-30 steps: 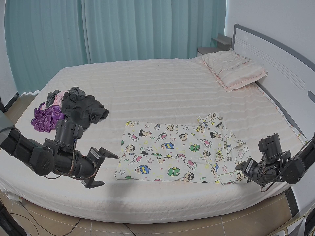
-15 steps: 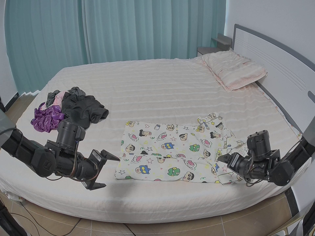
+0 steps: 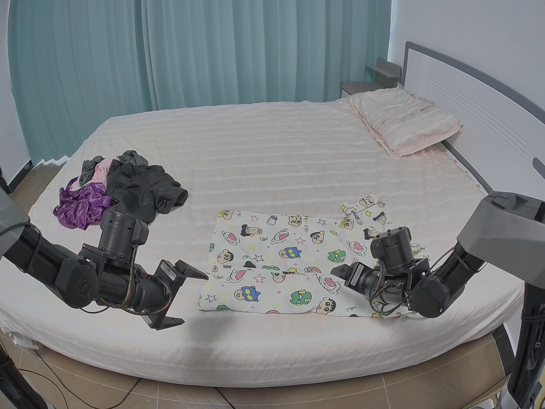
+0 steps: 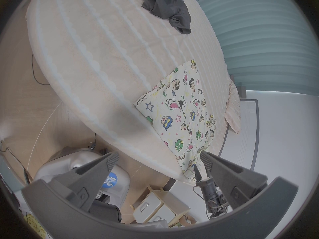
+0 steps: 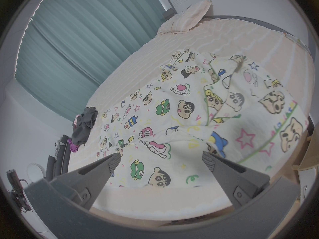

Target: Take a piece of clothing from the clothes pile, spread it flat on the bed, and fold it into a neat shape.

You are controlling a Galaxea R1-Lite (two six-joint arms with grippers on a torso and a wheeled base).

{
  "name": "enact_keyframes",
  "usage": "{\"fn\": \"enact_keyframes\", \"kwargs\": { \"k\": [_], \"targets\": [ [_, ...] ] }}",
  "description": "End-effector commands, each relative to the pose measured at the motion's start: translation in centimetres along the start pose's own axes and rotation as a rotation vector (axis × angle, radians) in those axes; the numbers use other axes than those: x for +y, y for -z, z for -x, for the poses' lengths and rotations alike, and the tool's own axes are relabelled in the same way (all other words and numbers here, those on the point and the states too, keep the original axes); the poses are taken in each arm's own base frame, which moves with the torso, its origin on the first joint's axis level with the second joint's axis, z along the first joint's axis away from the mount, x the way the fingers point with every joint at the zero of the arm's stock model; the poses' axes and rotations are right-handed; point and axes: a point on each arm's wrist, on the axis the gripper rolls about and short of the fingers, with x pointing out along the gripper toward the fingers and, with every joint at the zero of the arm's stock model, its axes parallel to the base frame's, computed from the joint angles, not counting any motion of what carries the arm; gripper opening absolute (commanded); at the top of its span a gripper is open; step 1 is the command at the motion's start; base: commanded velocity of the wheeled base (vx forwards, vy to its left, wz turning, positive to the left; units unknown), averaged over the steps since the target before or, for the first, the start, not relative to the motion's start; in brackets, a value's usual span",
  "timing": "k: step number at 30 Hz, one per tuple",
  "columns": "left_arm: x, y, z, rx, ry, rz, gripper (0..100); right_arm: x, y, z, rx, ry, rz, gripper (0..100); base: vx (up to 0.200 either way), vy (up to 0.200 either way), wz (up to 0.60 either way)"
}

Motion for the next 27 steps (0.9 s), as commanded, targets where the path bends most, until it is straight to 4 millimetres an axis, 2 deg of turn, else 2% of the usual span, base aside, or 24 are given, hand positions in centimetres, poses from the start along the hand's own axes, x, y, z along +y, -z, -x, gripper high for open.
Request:
{"fn": "enact_keyframes", "kwargs": {
  "k": [1,7,12,22,27],
  "targets": [
    [0.3,0.0,-0.4,-0.003,0.001,-0.001,100,-0.5,1.0,-3.1,0.03,0.042,0.021,100,0.0,0.0,0.0],
    [0.5,-0.1,-0.8,-0.01,0.012,-0.005,100,-0.4,0.2,-4.3,0.039,0.073,0.019,100,0.0,0.0,0.0],
    [0.5,-0.1,-0.8,-0.01,0.012,-0.005,100,-0.8,-0.9,-6.1,-0.012,0.13,0.022,100,0.0,0.0,0.0],
    [0.5,-0.1,-0.8,-0.008,0.011,-0.004,100,-0.7,-1.8,-6.3,-0.036,0.119,0.037,100,0.0,0.0,0.0],
    [0.5,-0.1,-0.8,-0.008,0.011,-0.004,100,0.2,-2.3,-5.3,-0.045,0.089,0.038,100,0.0,0.0,0.0]
  ]
}}
